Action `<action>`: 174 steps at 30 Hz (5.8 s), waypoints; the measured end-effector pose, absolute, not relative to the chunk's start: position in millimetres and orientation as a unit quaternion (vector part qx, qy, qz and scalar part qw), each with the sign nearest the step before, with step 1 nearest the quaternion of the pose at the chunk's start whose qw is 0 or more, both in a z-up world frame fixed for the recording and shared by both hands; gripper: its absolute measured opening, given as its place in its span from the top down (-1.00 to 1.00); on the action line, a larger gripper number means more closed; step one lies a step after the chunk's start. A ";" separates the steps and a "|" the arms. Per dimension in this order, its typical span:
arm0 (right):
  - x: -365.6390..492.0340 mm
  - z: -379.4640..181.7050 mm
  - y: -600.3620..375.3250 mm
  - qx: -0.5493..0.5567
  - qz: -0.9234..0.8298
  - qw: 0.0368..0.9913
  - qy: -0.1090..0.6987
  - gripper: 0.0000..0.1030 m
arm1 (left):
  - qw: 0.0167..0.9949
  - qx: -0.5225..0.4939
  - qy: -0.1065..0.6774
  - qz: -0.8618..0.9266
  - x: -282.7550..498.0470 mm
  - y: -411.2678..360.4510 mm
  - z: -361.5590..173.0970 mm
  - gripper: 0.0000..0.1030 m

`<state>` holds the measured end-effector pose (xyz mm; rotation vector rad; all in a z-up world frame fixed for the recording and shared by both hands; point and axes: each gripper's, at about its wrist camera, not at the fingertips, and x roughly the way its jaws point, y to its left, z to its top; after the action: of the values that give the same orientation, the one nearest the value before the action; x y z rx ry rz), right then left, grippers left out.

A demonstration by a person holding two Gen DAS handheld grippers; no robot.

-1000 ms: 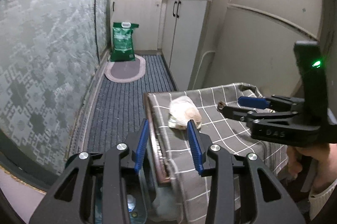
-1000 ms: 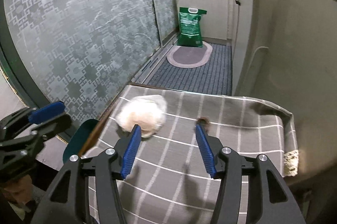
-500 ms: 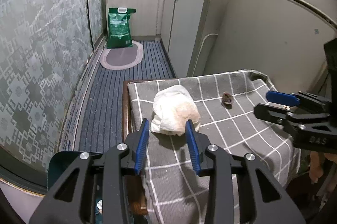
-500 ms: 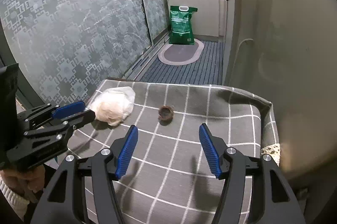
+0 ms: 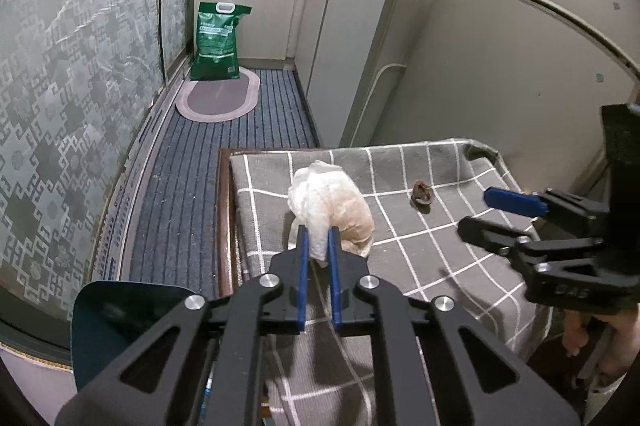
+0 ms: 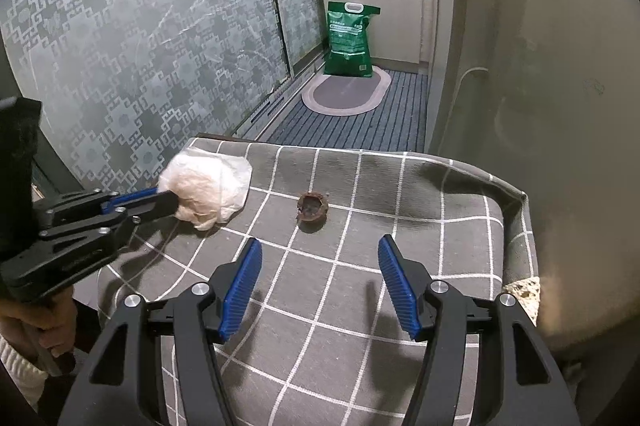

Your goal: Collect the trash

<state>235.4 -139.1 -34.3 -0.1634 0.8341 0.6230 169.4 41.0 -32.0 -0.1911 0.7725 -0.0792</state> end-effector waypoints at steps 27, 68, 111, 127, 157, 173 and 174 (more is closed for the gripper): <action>264.9 -52.5 -87.0 -0.104 0.250 0.860 0.433 0.10 | 0.934 -0.118 0.338 -0.010 116.8 116.2 -8.1 0.80; 195.7 0.5 40.2 -0.131 0.354 0.840 0.390 0.60 | 0.876 -0.108 0.466 0.064 62.0 222.6 -126.5 0.80; 134.8 -100.9 158.2 -0.227 0.412 0.751 0.463 0.60 | 0.887 -0.080 0.452 0.055 17.4 222.9 -98.3 0.75; 133.4 -159.4 160.1 -0.261 0.392 0.725 0.502 0.60 | 0.932 -0.083 0.349 0.056 -4.3 207.7 -7.2 0.75; 105.0 -108.3 122.1 -0.233 0.436 0.737 0.462 0.27 | 0.960 -0.079 0.264 0.042 -12.8 168.8 59.1 0.64; 118.2 -22.7 35.4 -0.180 0.403 0.810 0.386 0.21 | 0.966 -0.054 0.251 0.042 -6.2 140.7 71.0 0.32; 119.2 -17.7 27.8 -0.177 0.400 0.814 0.382 0.20 | 0.966 -0.052 0.251 0.043 -6.1 138.4 70.5 0.25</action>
<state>119.2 27.8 -17.7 -0.3770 0.8146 0.8525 -6.1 138.4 70.5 -0.1046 0.5074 0.0861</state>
